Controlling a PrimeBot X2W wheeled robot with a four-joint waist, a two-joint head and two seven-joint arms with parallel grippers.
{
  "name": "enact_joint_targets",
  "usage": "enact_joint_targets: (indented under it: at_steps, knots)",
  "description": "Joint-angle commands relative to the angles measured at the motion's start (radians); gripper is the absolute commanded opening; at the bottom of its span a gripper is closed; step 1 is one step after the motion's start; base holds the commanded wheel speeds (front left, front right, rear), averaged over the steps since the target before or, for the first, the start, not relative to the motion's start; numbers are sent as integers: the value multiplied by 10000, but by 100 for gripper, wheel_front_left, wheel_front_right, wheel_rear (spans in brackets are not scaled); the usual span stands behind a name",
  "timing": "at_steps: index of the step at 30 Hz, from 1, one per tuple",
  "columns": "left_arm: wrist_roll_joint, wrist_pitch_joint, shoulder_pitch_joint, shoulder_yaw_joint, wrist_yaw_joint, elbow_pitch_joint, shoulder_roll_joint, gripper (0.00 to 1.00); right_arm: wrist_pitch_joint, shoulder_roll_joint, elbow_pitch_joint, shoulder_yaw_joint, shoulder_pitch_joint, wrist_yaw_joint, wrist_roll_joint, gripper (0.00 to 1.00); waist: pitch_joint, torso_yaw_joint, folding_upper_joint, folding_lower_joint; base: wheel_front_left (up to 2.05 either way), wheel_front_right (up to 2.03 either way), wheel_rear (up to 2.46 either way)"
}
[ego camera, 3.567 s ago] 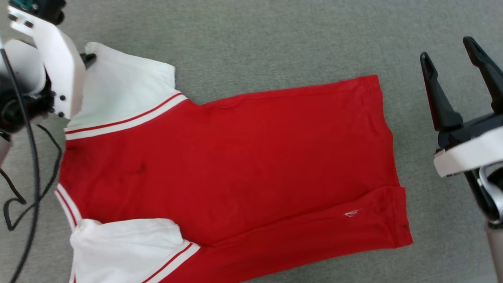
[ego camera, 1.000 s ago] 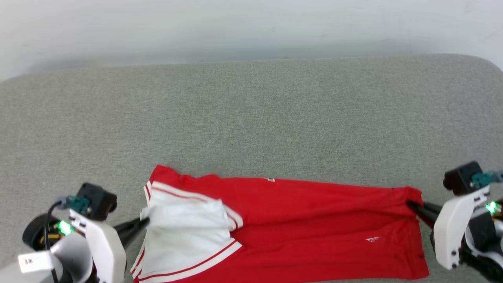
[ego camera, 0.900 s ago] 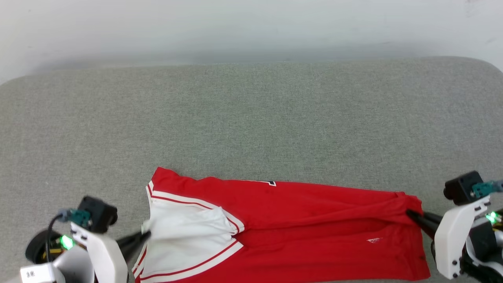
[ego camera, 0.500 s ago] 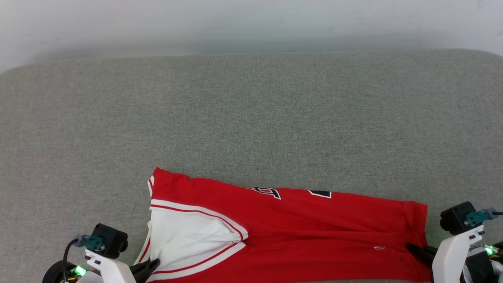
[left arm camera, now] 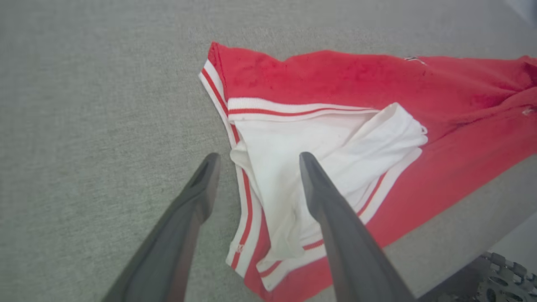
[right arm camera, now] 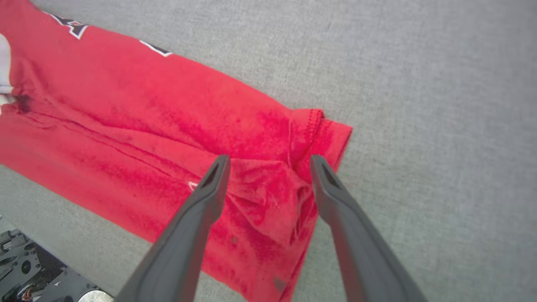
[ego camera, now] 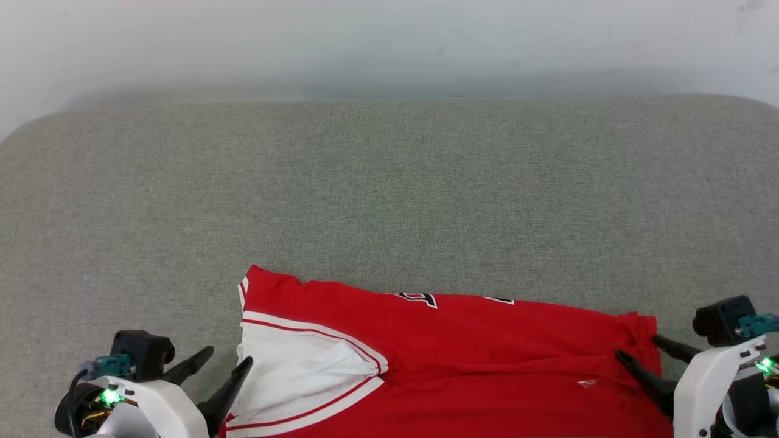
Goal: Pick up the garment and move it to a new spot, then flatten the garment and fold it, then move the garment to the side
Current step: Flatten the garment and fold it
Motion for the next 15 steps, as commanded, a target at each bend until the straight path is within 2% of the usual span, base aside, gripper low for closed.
enact_joint_targets:
  at_steps: [1,3,4,9,12,15]
  knots:
    - [97,-611,240,269,346,-132,-22,100,-117,-24,-364,-225,134,-15,-108,100,-110,1,0,0,0,0,0]
    - [228,-1189,341,532,792,-198,-80,100,-152,29,-695,-468,131,-14,-206,100,-156,11,0,0,0,0,0]
    - [228,-1189,341,532,792,-198,-80,100,-152,29,-695,-468,131,-14,-206,100,-156,11,0,0,0,0,0]
    - [784,-1824,590,1423,1844,-277,-437,100,208,-30,-1267,-1086,204,-14,-528,100,-207,104,0,0,0,0,0]
    - [1626,-1882,870,2669,2513,-476,-1038,100,531,-188,-1378,-1461,240,-15,-764,100,-215,193,0,0,0,0,0]
    - [2753,-1888,1653,4007,2896,-602,-1757,100,931,-227,-1276,-1735,400,-14,-863,100,-220,288,0,0,0,0,0]
